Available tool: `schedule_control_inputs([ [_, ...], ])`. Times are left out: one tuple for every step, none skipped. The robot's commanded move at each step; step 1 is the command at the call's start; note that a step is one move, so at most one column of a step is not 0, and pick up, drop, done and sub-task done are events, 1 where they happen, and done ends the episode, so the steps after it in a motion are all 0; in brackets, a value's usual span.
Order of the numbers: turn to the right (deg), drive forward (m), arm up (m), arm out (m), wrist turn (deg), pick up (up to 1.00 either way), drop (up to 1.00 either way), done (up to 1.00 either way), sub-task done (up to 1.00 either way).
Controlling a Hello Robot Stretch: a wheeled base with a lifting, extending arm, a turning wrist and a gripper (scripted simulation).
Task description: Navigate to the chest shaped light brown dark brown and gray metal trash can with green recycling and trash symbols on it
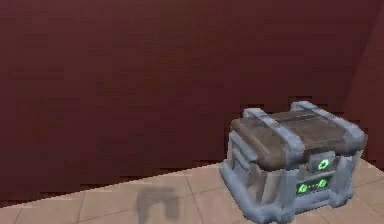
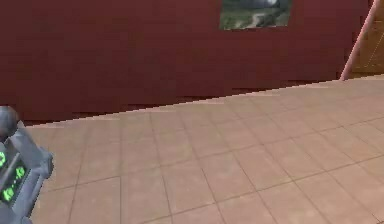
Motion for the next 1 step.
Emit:
schedule_control_inputs([
  [45.0, 0.0, 0.0, 0.0, 0.0, 0.0, 0.0, 0.0, 0.0],
])
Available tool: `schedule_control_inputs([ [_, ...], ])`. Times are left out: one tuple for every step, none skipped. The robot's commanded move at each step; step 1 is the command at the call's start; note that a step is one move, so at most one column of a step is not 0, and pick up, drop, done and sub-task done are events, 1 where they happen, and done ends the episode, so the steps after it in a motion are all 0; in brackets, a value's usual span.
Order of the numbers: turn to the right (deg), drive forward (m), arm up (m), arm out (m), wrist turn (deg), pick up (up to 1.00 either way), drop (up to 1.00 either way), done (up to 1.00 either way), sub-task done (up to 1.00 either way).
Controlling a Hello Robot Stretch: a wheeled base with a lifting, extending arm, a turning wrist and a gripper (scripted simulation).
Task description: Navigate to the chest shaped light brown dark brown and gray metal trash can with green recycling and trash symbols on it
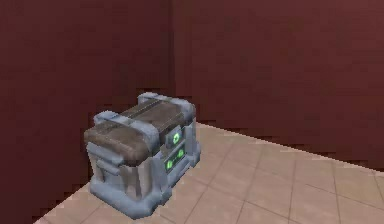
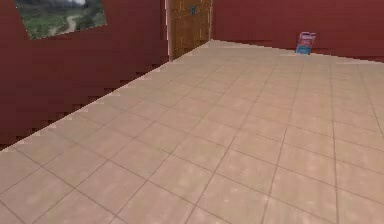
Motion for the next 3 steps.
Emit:
schedule_control_inputs([
  [21.0, 0.0, 0.0, 0.0, 0.0, 0.0, 0.0, 0.0, 0.0],
  [0.0, 0.35, 0.0, 0.0, 0.0, 0.0, 0.0, 0.0, 0.0],
  [-42.0, 0.0, 0.0, 0.0, 0.0, 0.0, 0.0, 0.0, 0.0],
])
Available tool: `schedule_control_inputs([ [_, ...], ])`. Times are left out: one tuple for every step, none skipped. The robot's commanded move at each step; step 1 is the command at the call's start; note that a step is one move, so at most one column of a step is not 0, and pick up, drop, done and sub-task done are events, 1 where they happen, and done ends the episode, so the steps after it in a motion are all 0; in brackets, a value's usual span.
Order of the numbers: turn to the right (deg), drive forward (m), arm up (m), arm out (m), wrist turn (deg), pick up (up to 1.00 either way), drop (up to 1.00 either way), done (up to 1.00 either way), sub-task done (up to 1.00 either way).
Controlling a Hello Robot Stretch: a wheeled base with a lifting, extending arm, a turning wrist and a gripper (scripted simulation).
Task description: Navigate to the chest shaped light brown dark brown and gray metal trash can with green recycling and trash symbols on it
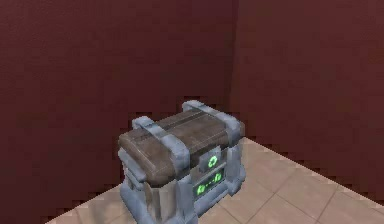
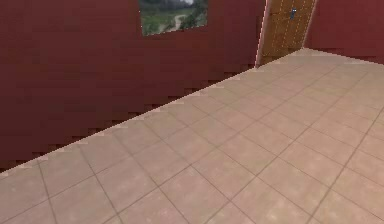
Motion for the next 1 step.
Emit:
schedule_control_inputs([
  [0.0, 0.0, 0.0, 0.0, 0.0, 0.0, 0.0, 1.0, 0.0],
])
